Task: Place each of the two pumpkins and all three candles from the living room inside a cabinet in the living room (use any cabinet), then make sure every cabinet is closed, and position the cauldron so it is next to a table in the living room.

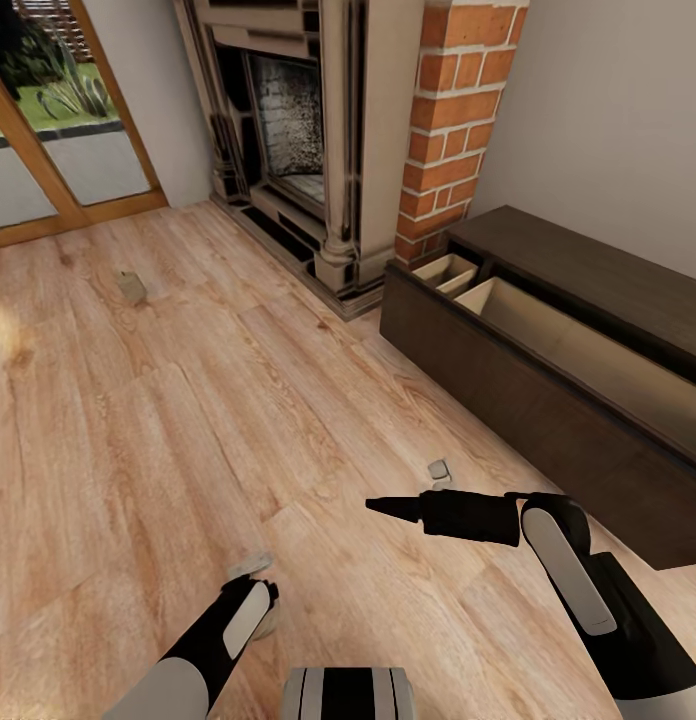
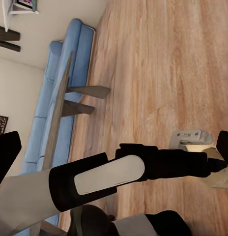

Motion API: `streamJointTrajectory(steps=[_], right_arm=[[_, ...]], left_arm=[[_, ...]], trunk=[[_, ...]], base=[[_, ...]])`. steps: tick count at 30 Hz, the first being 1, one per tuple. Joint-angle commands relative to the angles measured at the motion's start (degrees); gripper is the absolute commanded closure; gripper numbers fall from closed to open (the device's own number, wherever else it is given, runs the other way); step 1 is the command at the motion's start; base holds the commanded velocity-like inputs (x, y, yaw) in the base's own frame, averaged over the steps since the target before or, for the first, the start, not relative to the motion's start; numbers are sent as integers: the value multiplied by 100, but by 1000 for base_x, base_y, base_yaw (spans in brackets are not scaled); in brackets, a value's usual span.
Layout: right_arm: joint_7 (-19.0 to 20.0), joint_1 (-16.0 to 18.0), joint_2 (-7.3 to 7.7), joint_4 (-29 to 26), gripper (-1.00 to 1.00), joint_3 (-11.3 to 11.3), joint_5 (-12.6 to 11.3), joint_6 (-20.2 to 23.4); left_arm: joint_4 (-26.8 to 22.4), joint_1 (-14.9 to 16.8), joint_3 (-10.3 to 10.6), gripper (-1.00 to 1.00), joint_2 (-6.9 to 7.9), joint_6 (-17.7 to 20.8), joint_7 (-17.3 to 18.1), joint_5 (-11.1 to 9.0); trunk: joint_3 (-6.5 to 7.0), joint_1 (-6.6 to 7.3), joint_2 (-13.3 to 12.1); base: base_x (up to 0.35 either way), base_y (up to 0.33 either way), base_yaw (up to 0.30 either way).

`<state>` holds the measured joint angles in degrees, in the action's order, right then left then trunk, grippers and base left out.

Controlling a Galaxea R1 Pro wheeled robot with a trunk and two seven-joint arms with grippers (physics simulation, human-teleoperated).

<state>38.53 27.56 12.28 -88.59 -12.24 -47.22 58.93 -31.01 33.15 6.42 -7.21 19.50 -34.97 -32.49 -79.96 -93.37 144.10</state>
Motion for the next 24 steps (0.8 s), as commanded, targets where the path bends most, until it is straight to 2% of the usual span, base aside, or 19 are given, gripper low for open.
streamJointTrajectory(steps=[1,9,15,24], right_arm=[[30,4,3,-1,-100,-1,19,14],[32,4,3,-1,-100,-4,20,14],[32,4,3,0,-100,0,20,14],[32,4,3,0,-100,-2,20,14]], left_arm=[[60,-2,28,-100,9,39,-54,-3],[60,-2,65,-100,9,37,-47,-6],[61,-6,64,-100,16,42,155,-12],[69,-7,61,-100,25,45,200,-28]], trunk=[[-5,0,1],[-5,0,1],[-5,0,1],[-5,0,1]], base=[[0,0,0],[0,0,0],[0,0,0],[0,0,0]])
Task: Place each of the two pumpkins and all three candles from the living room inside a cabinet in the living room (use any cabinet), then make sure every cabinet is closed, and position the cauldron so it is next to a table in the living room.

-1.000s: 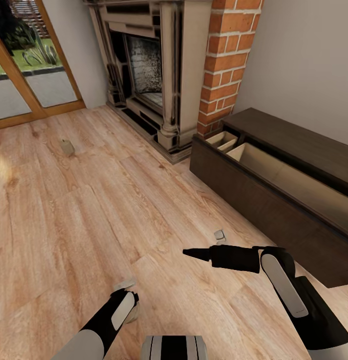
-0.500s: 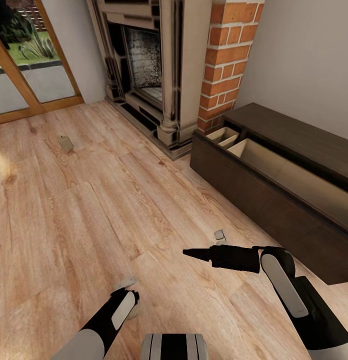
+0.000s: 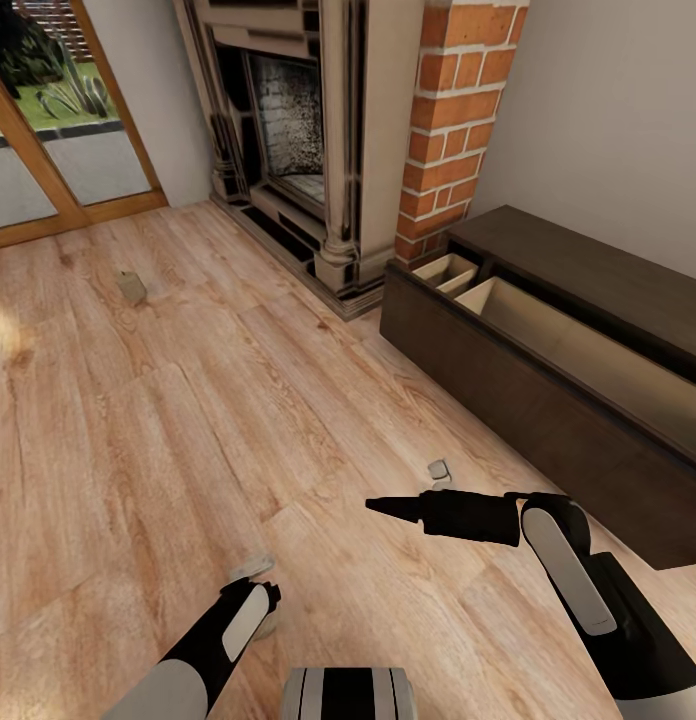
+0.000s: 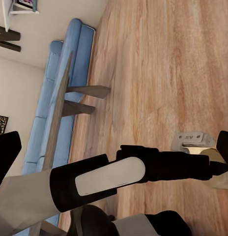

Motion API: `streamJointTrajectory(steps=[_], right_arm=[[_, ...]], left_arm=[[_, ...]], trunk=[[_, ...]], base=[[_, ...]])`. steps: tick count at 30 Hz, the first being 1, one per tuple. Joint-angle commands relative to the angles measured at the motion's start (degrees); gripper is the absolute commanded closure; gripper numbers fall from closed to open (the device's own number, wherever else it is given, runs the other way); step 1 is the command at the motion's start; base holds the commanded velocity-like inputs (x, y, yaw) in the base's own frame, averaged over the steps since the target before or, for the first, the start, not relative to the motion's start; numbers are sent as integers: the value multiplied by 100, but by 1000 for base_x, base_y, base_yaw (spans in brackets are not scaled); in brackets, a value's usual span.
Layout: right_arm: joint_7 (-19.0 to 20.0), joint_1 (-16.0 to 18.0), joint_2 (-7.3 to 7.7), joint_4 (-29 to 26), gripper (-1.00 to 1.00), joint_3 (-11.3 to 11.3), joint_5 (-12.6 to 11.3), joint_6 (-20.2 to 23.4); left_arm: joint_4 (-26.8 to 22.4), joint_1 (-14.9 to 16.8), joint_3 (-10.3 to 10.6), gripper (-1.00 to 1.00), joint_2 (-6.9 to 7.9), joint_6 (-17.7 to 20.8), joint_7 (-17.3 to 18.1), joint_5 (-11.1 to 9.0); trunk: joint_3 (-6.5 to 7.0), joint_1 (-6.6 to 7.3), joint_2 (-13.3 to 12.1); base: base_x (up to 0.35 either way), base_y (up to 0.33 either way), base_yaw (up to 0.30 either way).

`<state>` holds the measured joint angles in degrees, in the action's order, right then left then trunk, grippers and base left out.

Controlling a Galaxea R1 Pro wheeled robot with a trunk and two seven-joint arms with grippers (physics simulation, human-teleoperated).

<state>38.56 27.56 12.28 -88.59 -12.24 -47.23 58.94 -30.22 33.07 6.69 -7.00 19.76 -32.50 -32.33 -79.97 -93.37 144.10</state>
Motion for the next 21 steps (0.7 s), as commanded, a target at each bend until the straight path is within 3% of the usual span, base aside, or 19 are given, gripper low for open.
streamJointTrajectory(steps=[1,8,13,21], right_arm=[[29,4,3,-1,-100,-1,21,13],[29,4,3,-1,-100,2,21,13],[33,4,3,-1,-100,2,20,13],[45,4,4,-1,-100,2,21,13]], left_arm=[[-10,2,34,-100,5,19,-47,-46],[-10,1,35,-100,6,19,-46,-59],[-10,1,35,-100,6,17,-46,-55],[-10,1,35,-100,6,17,-46,-55]], trunk=[[-4,1,2],[-4,1,2],[-115,-12,8],[-115,-12,8]], base=[[0,0,0],[0,0,0],[0,0,0],[0,0,0]])
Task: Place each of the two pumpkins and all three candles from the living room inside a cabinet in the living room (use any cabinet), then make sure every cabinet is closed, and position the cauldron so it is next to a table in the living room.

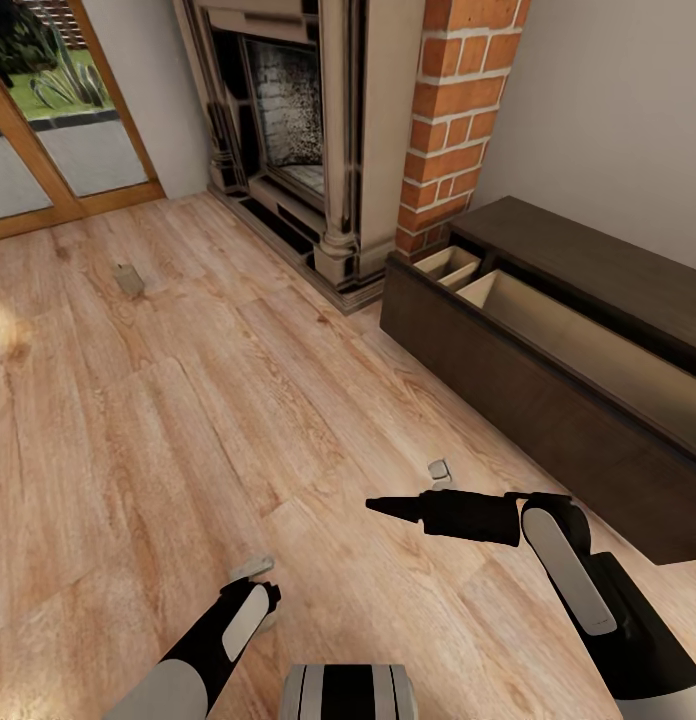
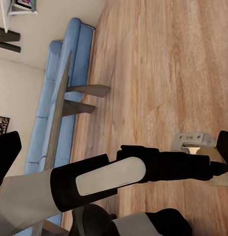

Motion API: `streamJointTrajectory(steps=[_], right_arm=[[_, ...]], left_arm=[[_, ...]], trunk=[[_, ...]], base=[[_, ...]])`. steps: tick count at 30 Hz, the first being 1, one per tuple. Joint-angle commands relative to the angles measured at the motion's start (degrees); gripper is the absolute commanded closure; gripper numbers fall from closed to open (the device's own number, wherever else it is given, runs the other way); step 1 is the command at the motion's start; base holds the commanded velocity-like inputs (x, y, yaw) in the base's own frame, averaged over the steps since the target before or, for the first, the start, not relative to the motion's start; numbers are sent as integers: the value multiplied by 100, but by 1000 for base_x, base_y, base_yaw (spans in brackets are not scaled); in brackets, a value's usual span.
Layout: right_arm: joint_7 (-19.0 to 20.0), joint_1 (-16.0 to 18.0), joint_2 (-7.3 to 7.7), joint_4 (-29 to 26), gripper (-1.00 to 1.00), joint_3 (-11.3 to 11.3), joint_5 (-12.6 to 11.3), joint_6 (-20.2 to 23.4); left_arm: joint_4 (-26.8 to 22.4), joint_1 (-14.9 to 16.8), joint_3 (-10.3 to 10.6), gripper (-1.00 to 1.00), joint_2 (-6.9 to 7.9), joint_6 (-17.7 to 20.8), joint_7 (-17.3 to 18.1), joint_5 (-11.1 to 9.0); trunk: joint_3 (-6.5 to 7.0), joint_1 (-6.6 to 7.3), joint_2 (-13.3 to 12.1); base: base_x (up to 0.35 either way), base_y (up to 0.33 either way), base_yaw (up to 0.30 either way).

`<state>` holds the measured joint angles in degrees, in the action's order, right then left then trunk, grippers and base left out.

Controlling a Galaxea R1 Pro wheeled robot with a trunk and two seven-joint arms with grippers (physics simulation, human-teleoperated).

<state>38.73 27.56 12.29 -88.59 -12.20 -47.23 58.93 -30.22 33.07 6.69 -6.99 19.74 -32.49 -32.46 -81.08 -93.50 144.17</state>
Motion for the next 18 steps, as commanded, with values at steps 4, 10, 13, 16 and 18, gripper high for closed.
streamJointTrajectory(steps=[4,10,13,16,18], right_arm=[[29,4,9,-1,-100,-2,19,13],[35,4,10,-1,-100,-2,20,13],[37,4,10,-1,-100,-2,20,13],[36,4,10,-1,-100,-2,20,13],[37,4,10,-1,-100,-2,20,13]], left_arm=[[-10,1,34,-100,5,16,-47,-41],[-10,-2,34,100,5,-1,-47,-39],[-13,-2,34,100,5,-11,-47,-41],[-13,-1,34,100,5,-14,-53,-50],[-12,-2,34,100,5,-14,-55,-54]], trunk=[[-4,1,2],[-4,1,2],[-4,1,2],[-4,1,2],[-4,1,2]], base=[[0,0,0],[0,0,0],[0,0,0],[0,0,0],[0,0,0]])
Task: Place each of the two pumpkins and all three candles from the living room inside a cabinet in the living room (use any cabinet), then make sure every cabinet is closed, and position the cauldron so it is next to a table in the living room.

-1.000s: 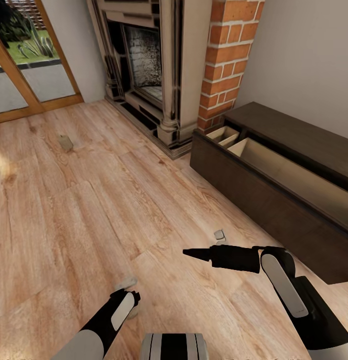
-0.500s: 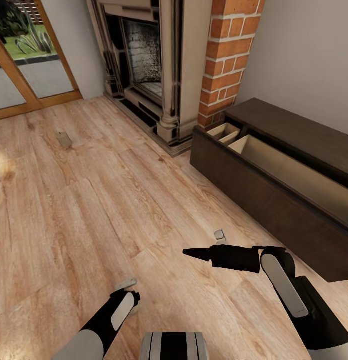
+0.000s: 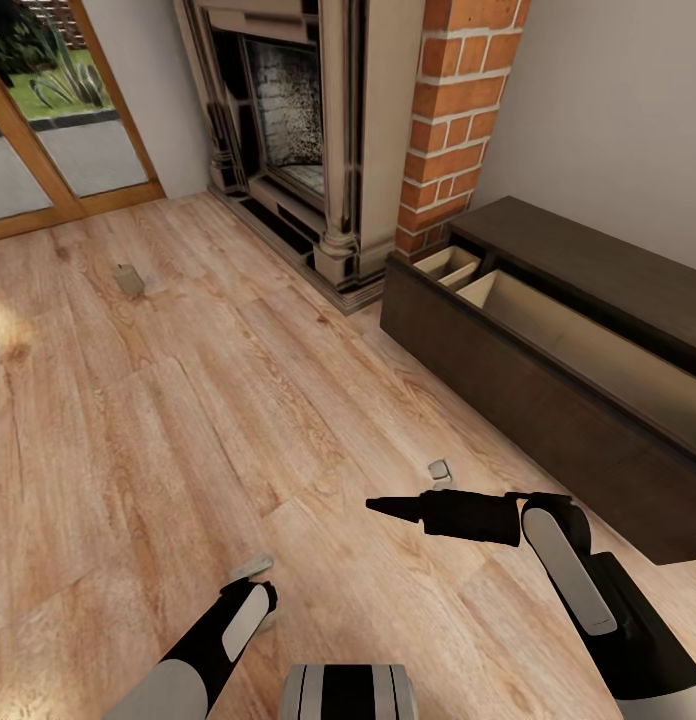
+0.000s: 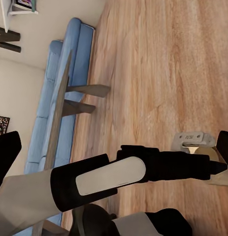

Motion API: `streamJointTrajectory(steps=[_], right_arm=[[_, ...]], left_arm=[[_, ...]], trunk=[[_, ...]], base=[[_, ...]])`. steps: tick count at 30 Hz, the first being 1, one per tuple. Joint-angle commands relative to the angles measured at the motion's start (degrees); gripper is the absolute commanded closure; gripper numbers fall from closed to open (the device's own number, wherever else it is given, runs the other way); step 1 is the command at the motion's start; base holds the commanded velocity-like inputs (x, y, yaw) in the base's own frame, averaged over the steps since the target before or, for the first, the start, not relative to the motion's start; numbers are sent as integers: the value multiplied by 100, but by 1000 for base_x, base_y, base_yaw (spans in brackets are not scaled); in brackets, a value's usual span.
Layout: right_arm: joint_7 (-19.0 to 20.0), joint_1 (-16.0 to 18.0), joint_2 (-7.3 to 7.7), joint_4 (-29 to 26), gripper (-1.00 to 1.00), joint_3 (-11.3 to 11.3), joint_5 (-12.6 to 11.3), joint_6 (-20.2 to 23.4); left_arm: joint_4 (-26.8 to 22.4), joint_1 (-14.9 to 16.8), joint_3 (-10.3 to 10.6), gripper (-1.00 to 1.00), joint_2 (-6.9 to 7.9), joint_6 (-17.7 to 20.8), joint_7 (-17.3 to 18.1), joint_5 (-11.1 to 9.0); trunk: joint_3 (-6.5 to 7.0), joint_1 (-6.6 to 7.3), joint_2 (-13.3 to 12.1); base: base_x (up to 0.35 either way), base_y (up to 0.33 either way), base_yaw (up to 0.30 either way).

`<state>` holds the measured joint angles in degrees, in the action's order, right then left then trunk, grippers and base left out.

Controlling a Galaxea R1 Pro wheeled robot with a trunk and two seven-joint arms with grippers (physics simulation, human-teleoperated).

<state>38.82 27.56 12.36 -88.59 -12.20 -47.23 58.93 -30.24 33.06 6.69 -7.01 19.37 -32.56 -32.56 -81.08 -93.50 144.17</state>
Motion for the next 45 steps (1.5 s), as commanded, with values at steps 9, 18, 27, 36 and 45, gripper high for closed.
streamJointTrajectory(steps=[9,18,27,36,45], right_arm=[[26,4,3,-1,-100,-2,20,13],[22,4,3,6,-100,-2,21,13],[27,4,3,8,-100,-2,19,13],[24,4,3,13,-100,-2,19,13],[8,4,3,77,-100,-2,20,13]], left_arm=[[-9,0,34,100,15,29,-41,-48],[-11,-1,34,100,15,31,-40,-48],[-10,-1,34,100,15,31,-40,-48],[-15,-1,14,100,31,38,-38,-59],[-735,-33,-26,100,96,90,-8,-176]], trunk=[[-4,0,1],[-4,0,1],[62,8,-3],[262,31,-15],[461,54,-27]], base=[[0,0,0],[0,0,0],[0,0,0],[0,0,0],[0,0,0]])
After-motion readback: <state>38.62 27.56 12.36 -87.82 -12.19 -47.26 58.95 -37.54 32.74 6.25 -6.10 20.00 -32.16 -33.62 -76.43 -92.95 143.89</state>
